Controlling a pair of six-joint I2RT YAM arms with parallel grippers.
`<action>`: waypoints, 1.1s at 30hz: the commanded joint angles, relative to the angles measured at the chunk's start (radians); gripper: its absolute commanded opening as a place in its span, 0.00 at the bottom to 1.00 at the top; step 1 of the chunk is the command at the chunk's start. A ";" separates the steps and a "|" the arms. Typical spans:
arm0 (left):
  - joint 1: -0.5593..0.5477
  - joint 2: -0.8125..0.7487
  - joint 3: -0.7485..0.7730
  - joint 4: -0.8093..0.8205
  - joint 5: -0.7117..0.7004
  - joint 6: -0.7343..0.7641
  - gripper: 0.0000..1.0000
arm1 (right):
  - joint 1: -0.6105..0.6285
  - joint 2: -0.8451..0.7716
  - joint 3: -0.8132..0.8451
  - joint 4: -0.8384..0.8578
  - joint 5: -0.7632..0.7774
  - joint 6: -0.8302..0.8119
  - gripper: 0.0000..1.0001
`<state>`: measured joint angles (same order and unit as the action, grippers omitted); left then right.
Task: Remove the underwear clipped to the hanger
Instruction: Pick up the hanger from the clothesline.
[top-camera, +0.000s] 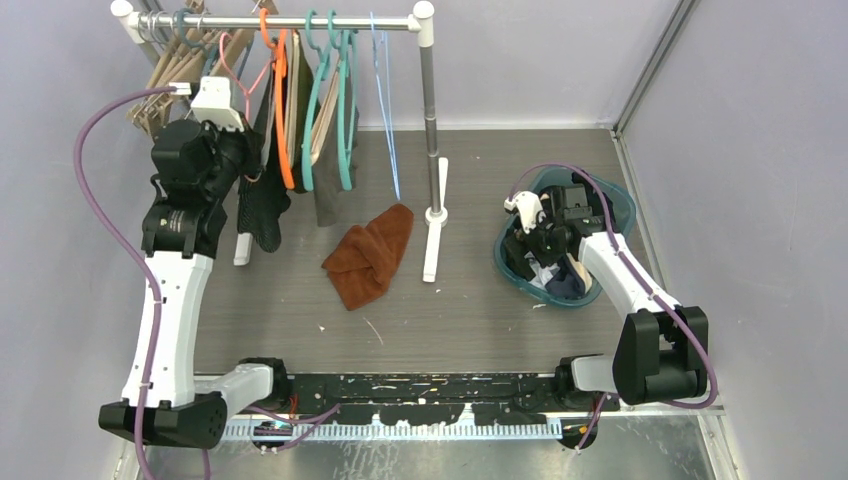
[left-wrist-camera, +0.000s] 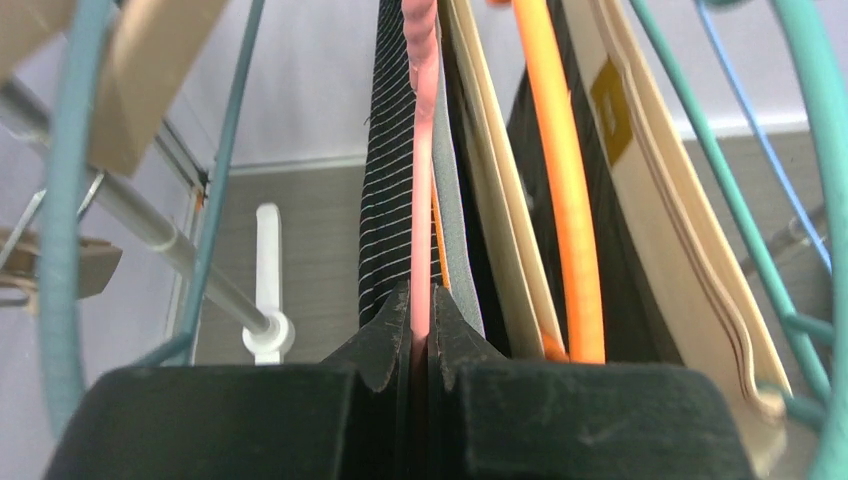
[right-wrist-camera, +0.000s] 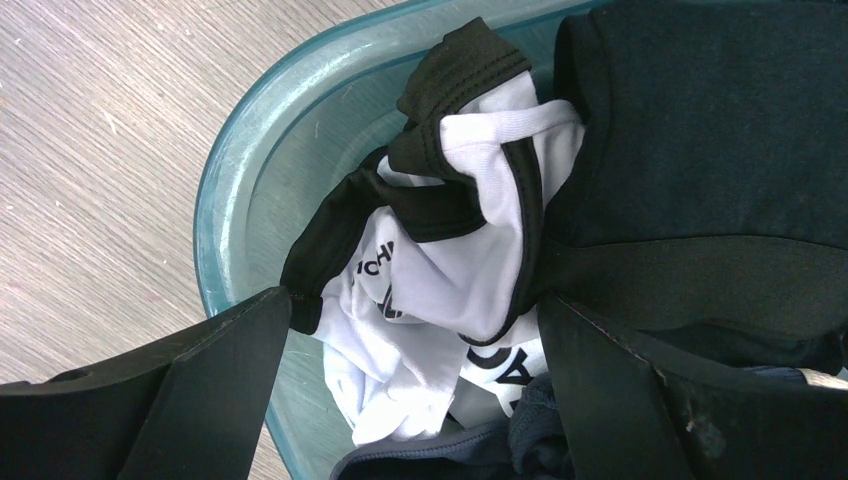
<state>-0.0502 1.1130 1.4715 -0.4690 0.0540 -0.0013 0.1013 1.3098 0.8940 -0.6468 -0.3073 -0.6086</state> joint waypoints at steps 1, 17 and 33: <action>0.006 -0.064 -0.017 0.015 0.022 0.022 0.00 | 0.011 0.005 0.036 -0.030 -0.023 -0.002 1.00; 0.006 -0.304 -0.061 -0.436 -0.026 0.261 0.00 | 0.012 -0.139 0.038 0.029 -0.069 0.033 1.00; 0.006 -0.438 -0.057 -0.911 0.066 0.603 0.00 | 0.011 -0.211 0.144 0.055 -0.086 0.113 1.00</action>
<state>-0.0502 0.6724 1.4025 -1.2793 0.0128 0.4770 0.1081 1.1339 0.9619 -0.6350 -0.3656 -0.5461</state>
